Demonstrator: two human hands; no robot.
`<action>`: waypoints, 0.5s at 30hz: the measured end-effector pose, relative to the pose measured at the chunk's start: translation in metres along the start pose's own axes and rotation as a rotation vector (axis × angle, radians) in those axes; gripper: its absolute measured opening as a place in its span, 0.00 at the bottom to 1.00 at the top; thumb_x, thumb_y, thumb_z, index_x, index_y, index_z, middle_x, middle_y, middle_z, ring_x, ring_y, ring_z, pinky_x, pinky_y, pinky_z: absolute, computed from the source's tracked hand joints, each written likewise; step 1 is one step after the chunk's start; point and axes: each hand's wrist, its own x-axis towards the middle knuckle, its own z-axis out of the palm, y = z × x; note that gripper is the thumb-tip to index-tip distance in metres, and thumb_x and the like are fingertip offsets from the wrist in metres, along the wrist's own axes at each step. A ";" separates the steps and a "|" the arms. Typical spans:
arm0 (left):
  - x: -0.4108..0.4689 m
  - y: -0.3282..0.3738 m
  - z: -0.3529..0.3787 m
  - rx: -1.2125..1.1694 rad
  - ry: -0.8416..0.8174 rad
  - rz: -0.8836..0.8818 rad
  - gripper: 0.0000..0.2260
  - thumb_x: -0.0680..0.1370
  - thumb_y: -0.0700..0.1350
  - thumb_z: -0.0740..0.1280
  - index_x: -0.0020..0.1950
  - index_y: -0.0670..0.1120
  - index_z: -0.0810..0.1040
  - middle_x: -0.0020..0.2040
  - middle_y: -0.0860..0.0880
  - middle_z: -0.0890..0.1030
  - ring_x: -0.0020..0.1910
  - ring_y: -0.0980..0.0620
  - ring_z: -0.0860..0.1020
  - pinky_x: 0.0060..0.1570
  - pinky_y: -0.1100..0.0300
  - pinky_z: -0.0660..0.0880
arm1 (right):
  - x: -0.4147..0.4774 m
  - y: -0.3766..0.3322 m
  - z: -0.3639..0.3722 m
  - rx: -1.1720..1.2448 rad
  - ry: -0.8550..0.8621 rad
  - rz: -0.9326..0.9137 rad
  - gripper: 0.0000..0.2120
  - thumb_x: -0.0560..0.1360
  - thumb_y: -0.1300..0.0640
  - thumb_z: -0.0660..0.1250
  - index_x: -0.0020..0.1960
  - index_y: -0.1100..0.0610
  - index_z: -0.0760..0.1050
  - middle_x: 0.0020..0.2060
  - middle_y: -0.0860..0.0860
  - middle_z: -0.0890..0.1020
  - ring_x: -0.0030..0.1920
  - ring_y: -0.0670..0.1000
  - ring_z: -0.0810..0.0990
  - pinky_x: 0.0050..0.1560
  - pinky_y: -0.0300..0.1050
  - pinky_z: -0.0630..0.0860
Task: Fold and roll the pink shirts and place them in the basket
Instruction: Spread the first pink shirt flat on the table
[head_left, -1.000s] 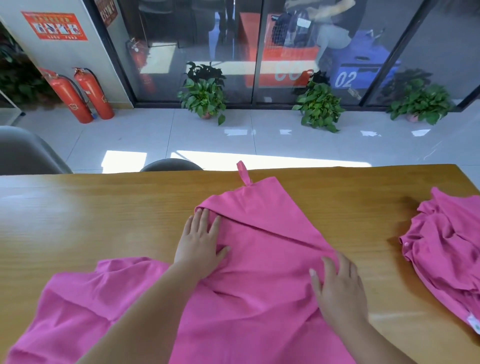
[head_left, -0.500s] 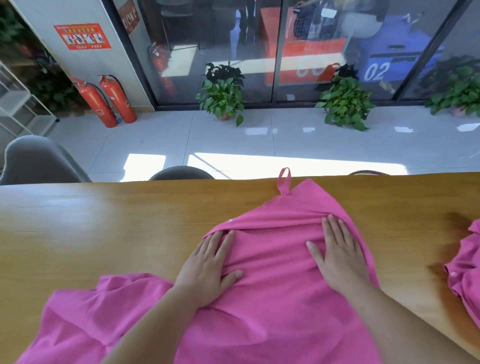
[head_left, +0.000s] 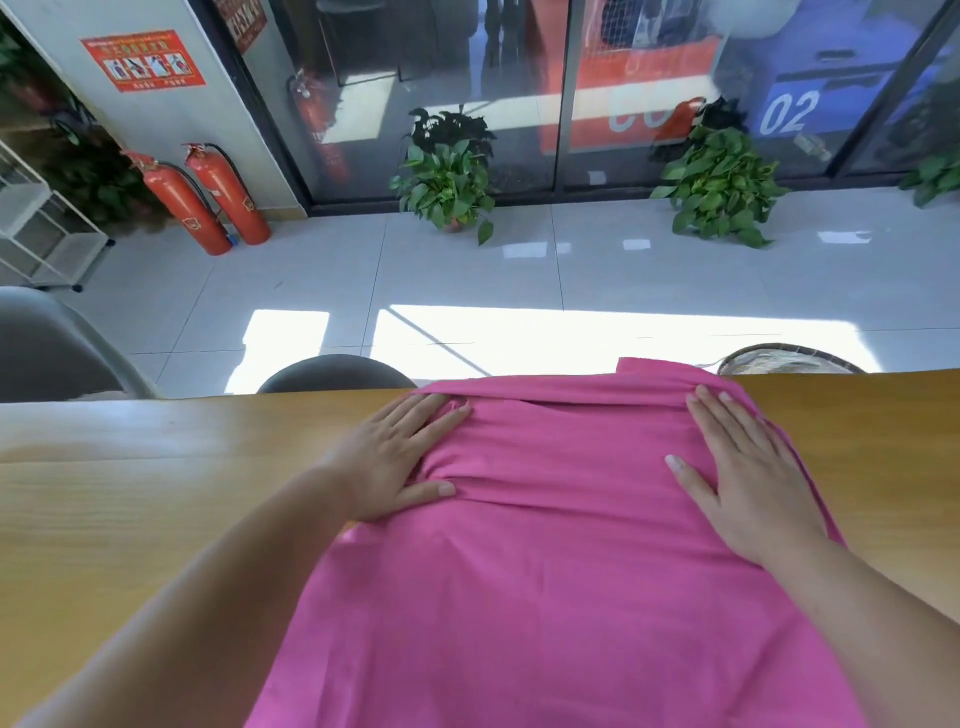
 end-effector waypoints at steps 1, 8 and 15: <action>0.010 -0.008 -0.005 0.004 -0.015 -0.004 0.40 0.81 0.77 0.51 0.86 0.60 0.41 0.86 0.47 0.55 0.85 0.47 0.52 0.84 0.51 0.44 | 0.008 0.003 -0.001 -0.007 0.000 -0.009 0.39 0.82 0.27 0.41 0.87 0.46 0.41 0.86 0.42 0.44 0.84 0.43 0.41 0.85 0.55 0.52; 0.076 -0.007 -0.022 -0.163 -0.063 -0.189 0.38 0.79 0.77 0.49 0.76 0.52 0.69 0.73 0.52 0.74 0.74 0.50 0.70 0.76 0.54 0.63 | 0.042 0.013 0.000 -0.030 0.040 0.006 0.40 0.82 0.27 0.41 0.87 0.47 0.43 0.86 0.43 0.45 0.85 0.44 0.42 0.84 0.55 0.53; 0.038 0.042 -0.011 -0.102 0.202 -0.326 0.34 0.85 0.70 0.50 0.84 0.50 0.61 0.84 0.48 0.62 0.84 0.47 0.57 0.84 0.50 0.52 | 0.039 0.002 -0.007 -0.156 0.053 0.106 0.39 0.83 0.30 0.34 0.87 0.50 0.46 0.86 0.51 0.49 0.85 0.54 0.47 0.84 0.57 0.53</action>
